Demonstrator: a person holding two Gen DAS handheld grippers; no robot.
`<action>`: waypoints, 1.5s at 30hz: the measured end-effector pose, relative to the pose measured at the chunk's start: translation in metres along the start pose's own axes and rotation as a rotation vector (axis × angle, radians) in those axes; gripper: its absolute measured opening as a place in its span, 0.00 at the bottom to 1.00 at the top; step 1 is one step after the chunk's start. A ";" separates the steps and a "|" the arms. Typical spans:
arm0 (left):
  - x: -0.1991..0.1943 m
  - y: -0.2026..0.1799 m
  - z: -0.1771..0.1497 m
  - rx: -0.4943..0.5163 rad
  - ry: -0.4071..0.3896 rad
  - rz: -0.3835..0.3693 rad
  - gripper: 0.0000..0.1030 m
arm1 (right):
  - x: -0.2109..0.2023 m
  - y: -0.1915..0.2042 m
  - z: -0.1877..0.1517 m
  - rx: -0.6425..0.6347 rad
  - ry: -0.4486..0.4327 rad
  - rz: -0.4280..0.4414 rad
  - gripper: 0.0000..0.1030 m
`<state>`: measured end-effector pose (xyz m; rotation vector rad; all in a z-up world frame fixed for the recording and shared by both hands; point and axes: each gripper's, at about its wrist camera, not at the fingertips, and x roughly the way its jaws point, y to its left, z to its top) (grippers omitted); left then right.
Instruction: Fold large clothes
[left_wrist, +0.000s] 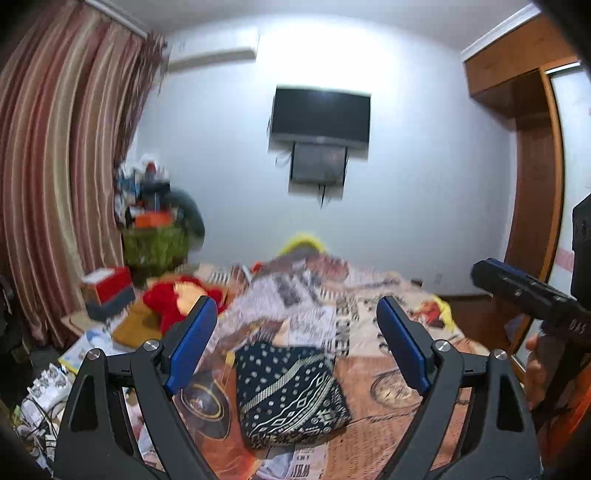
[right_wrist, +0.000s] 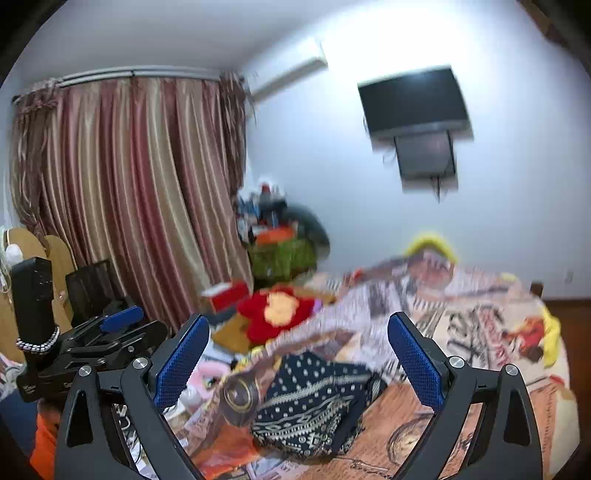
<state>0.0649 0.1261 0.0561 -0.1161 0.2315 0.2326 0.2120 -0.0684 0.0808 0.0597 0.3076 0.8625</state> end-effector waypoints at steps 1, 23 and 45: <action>-0.009 -0.004 0.000 0.006 -0.026 0.006 0.86 | -0.011 0.005 0.000 -0.010 -0.028 -0.005 0.94; -0.045 -0.016 -0.040 -0.025 -0.055 0.091 0.86 | -0.068 0.050 -0.049 -0.052 -0.056 -0.120 0.94; -0.025 -0.007 -0.049 -0.039 -0.002 0.082 0.87 | -0.056 0.042 -0.052 -0.035 -0.018 -0.131 0.94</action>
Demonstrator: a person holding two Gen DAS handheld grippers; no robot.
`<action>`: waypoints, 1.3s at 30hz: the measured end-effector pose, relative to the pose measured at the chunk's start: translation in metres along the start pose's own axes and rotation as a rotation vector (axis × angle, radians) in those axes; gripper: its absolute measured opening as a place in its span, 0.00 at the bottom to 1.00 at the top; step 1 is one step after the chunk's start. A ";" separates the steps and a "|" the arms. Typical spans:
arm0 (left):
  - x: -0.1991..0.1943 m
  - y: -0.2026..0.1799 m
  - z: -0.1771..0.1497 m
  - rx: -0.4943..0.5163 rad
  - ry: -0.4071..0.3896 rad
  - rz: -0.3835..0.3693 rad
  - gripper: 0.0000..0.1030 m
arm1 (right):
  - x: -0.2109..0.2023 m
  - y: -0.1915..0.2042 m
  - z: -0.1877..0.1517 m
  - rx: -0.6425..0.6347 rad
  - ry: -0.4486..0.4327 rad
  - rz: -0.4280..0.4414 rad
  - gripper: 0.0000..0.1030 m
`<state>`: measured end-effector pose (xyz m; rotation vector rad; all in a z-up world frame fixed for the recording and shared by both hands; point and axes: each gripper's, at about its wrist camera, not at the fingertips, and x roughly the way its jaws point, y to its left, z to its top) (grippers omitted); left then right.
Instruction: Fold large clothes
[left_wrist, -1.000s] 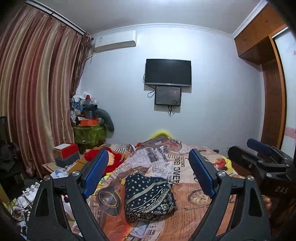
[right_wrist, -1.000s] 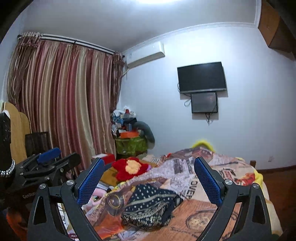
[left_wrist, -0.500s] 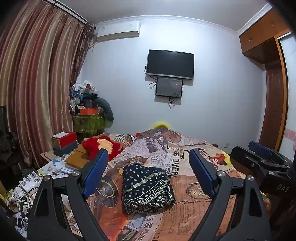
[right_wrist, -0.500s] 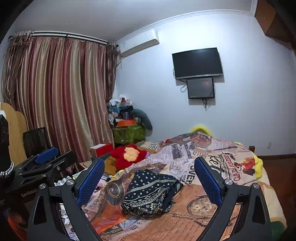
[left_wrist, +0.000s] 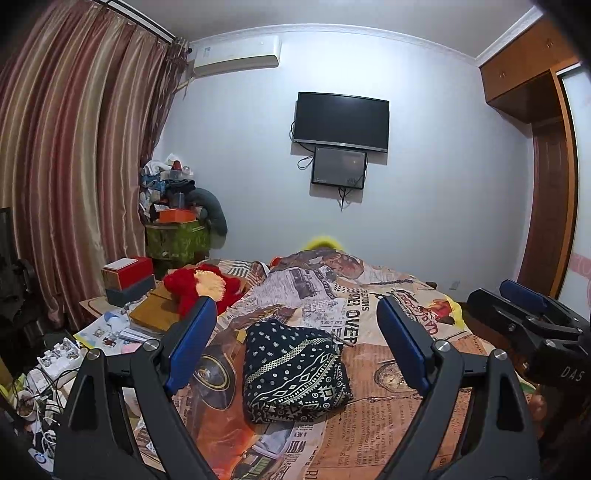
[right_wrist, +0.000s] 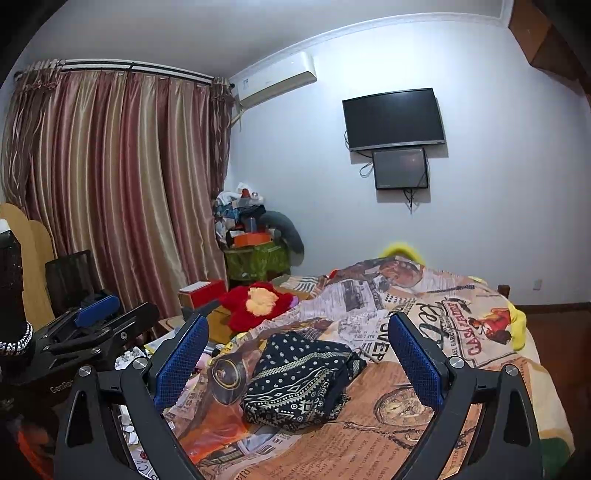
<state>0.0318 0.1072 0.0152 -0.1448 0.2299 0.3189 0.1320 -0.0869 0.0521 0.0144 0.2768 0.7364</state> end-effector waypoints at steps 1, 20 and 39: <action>0.000 0.000 0.000 0.000 0.001 -0.001 0.87 | 0.000 0.000 0.000 0.001 0.001 0.002 0.94; -0.001 -0.003 -0.001 -0.020 -0.001 0.003 0.87 | -0.001 -0.001 0.001 0.002 0.000 0.009 0.94; -0.001 -0.012 -0.002 -0.012 0.011 -0.051 0.87 | -0.001 -0.006 0.002 0.001 -0.001 0.015 0.94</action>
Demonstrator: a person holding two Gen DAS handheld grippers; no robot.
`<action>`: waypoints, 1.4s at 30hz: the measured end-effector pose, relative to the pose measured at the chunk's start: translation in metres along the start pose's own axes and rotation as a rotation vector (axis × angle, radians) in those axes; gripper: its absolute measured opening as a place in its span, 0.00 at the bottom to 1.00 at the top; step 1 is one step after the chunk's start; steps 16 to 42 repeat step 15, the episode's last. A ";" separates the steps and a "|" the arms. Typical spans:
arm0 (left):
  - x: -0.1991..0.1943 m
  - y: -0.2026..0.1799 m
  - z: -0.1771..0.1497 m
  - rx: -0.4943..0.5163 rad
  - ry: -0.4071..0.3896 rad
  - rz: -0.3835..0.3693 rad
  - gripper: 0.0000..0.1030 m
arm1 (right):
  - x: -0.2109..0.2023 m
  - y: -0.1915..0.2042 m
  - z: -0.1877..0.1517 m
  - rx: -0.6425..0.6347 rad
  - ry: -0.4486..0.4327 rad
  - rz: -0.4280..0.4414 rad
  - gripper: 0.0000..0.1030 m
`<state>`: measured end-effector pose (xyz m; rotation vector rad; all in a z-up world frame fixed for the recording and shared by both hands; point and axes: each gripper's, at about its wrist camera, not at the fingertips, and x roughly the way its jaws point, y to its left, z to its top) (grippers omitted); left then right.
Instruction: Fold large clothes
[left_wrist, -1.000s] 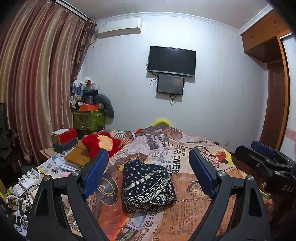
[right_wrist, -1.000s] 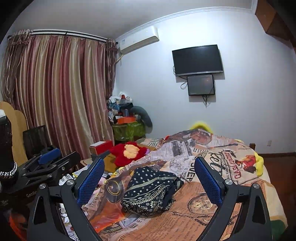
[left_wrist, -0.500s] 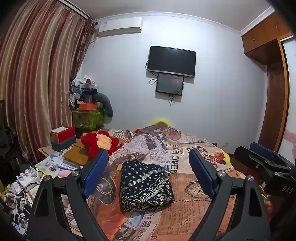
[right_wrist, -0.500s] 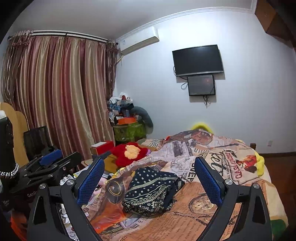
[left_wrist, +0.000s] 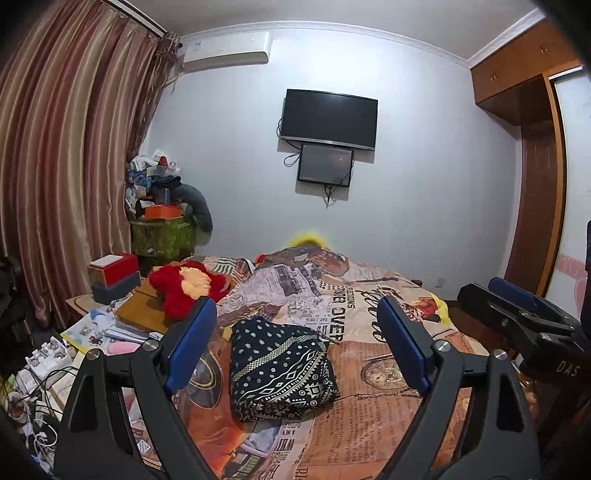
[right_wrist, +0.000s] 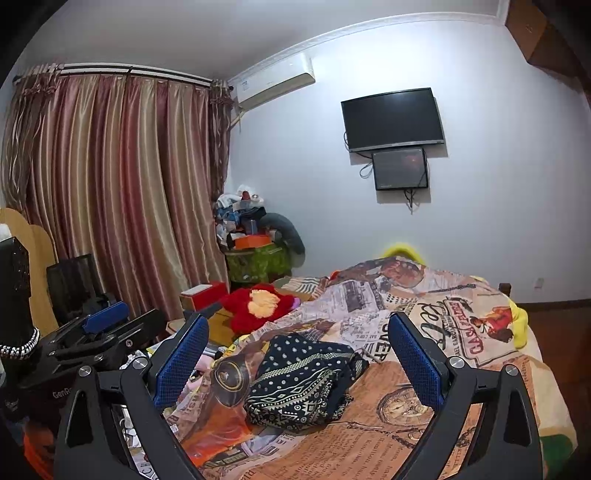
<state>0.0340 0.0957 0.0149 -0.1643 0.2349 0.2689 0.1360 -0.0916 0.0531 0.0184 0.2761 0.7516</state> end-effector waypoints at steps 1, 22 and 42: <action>0.000 -0.001 0.000 -0.001 0.000 -0.002 0.87 | 0.000 0.001 0.000 0.000 -0.001 -0.001 0.94; -0.003 -0.005 -0.002 0.015 -0.004 -0.019 0.87 | 0.001 0.006 -0.001 0.008 -0.001 -0.009 0.94; -0.003 -0.005 -0.002 0.015 -0.004 -0.019 0.87 | 0.001 0.006 -0.001 0.008 -0.001 -0.009 0.94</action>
